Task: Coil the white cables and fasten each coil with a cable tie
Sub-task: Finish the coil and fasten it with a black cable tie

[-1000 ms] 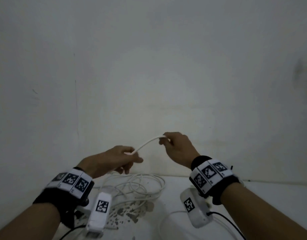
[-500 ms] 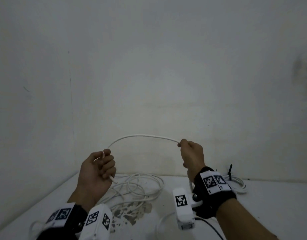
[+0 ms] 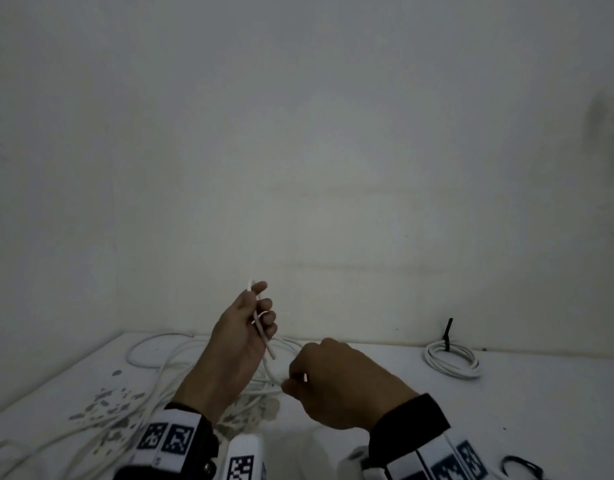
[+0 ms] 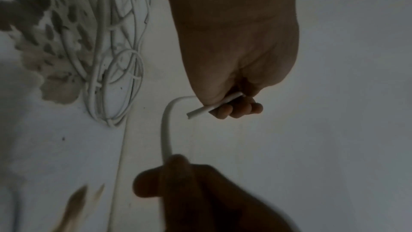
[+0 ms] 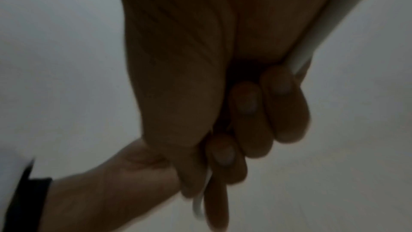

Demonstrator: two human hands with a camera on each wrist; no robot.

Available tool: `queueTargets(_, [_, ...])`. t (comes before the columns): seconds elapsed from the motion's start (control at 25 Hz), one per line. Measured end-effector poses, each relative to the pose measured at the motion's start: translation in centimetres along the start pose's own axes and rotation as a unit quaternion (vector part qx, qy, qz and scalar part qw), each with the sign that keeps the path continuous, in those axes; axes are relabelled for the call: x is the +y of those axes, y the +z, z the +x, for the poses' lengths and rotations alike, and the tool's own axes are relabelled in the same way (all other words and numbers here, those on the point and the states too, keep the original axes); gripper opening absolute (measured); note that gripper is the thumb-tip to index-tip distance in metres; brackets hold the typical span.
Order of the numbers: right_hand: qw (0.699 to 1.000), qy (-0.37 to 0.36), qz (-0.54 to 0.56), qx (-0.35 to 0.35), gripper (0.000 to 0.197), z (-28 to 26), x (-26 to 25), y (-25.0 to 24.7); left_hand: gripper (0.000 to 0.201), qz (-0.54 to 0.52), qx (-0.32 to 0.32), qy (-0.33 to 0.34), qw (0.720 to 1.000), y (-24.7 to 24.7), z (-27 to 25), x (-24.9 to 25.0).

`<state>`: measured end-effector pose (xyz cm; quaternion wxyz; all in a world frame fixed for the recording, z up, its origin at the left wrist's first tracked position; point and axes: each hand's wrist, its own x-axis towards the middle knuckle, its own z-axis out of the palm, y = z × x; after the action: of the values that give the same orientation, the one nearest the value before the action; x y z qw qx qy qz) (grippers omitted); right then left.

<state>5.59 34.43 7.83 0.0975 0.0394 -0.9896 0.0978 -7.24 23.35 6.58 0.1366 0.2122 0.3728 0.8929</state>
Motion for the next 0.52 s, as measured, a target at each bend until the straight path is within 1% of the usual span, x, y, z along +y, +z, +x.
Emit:
queueTargets(0.08, [0.999, -0.024, 0.012, -0.032, 0.033, -0.6, -0.6, -1.4, 0.027, 0.084, -0.038, -0.025, 0.995, 0.8, -0.5, -0.6])
queueTargets(0.12, [0.998, -0.033, 0.018, -0.042, 0.029, -0.9, -0.6, -1.8, 0.028, 0.151, -0.065, -0.041, 0.986, 1.1, -0.9, -0.7])
queueTargets(0.16, [0.998, -0.041, 0.026, -0.040, 0.023, -1.1, -0.5, -2.2, 0.029, 0.234, -0.091, -0.046, 0.967, 1.4, -1.2, -0.7])
queueTargets(0.2, [0.998, -0.041, 0.031, -0.029, 0.020, -1.3, -0.3, -2.5, 0.029, 0.317, -0.117, -0.042, 0.940, 1.6, -1.5, -0.8])
queueTargets(0.28, [0.999, -0.029, 0.014, 0.030, 0.023, -1.7, 0.1, -3.2, 0.035, 0.434, -0.149, -0.022, 0.888, 1.7, -2.1, -0.8])
queueTargets(0.36, [0.992, 0.012, -0.023, 0.121, 0.033, -1.7, 0.4, -3.6, 0.048, 0.496, -0.151, -0.005, 0.855, 1.7, -2.4, -1.0])
queueTargets(0.4, [0.984, 0.044, -0.038, 0.170, 0.043, -1.5, 0.7, -3.8, 0.051, 0.509, -0.146, -0.004, 0.848, 1.8, -2.6, -1.0])
queueTargets(0.44, [0.974, 0.076, -0.050, 0.206, 0.052, -1.3, 1.1, -3.9, 0.053, 0.500, -0.137, -0.008, 0.855, 1.9, -2.6, -1.2])
queueTargets(0.48, [0.966, 0.104, -0.056, 0.229, 0.060, -1.2, 1.4, -3.9, 0.055, 0.478, -0.124, -0.011, 0.870, 1.9, -2.6, -1.3])
queueTargets(0.52, [0.961, 0.124, -0.055, 0.239, 0.063, -0.9, 1.7, -3.8, 0.055, 0.458, -0.109, -0.005, 0.882, 1.9, -2.5, -1.4])
